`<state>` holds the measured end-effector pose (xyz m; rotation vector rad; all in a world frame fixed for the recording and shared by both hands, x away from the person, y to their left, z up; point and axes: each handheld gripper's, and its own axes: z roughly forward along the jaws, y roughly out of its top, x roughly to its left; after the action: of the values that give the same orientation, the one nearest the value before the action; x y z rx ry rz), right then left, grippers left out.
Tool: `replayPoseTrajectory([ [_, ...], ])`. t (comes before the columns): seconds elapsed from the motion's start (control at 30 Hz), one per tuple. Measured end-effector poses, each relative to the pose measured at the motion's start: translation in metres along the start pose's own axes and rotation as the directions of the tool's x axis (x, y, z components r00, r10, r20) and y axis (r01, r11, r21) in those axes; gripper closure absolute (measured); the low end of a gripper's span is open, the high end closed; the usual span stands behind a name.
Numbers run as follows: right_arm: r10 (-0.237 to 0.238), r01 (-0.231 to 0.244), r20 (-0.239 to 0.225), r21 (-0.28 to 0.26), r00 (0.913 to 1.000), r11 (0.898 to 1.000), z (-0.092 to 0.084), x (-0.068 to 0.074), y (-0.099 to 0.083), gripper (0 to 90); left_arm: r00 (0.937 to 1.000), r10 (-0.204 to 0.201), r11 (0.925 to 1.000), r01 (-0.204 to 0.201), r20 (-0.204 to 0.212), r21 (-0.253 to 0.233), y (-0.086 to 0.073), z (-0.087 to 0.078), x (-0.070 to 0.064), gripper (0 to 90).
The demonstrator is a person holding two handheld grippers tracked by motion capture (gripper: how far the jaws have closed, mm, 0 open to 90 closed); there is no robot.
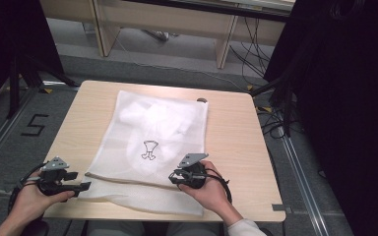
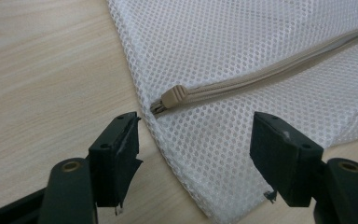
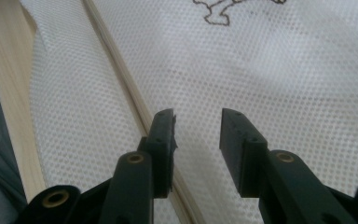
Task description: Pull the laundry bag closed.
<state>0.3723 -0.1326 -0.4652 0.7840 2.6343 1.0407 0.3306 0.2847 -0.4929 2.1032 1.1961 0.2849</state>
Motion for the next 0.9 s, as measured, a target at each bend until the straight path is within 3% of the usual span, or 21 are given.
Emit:
replayPoseTrajectory([
  [0.07,0.007,-0.006,-0.022,0.007,0.9997,1.000,0.002,0.004,0.006,67.6,1.0000,-0.004,1.0000,0.004,0.001,-0.001,0.000,0.000,0.000,32.6],
  [0.1,-0.021,0.021,-0.021,0.004,0.9996,1.000,0.003,0.003,0.009,68.1,1.0000,0.002,1.0000,-0.002,0.005,0.005,0.000,0.001,0.000,32.6],
  [0.13,-0.014,0.014,-0.021,0.004,0.9997,1.000,0.005,0.004,0.012,68.5,1.0000,0.000,1.0000,0.000,0.005,0.003,0.000,0.001,0.000,32.6],
  [0.17,-0.046,0.046,-0.023,-0.004,0.9987,0.999,0.007,0.004,0.014,69.0,1.0000,0.001,1.0000,-0.001,0.007,0.005,0.000,0.001,0.000,32.6],
  [0.23,-0.010,0.010,-0.015,0.015,0.9998,1.000,0.008,0.009,0.019,69.4,1.0000,0.001,1.0000,-0.001,0.007,0.003,0.000,0.001,0.000,32.6],
  [0.33,-0.039,0.039,-0.035,0.002,0.9986,0.999,0.013,0.012,0.026,69.8,1.0000,-0.002,1.0000,0.002,0.000,0.000,-0.001,0.002,0.000,32.5],
  [0.4,-0.034,0.034,-0.036,0.015,0.9988,0.999,0.017,0.015,0.031,70.2,1.0000,0.004,1.0000,-0.004,0.003,0.002,0.000,0.000,0.000,32.8],
  [0.43,-0.056,0.057,-0.043,0.009,0.9975,0.998,0.019,0.016,0.034,70.5,0.9999,0.010,0.9999,-0.010,-0.003,0.001,0.000,0.000,0.000,32.9],
  [0.5,-0.052,0.053,-0.042,0.007,0.9977,0.999,0.022,0.018,0.037,70.5,1.0000,0.009,1.0000,-0.009,-0.004,-0.005,0.000,-0.001,-0.001,32.9],
  [0.57,-0.091,0.091,-0.053,0.004,0.9945,0.996,0.028,0.020,0.043,70.9,1.0000,0.006,1.0000,-0.006,-0.003,-0.002,0.000,0.000,-0.001,32.9],
  [0.9,-0.132,0.135,-0.097,0.022,0.9865,0.991,0.051,0.039,0.070,71.8,1.0000,0.008,1.0000,-0.008,-0.002,0.004,-0.002,-0.002,-0.002,32.9],
])
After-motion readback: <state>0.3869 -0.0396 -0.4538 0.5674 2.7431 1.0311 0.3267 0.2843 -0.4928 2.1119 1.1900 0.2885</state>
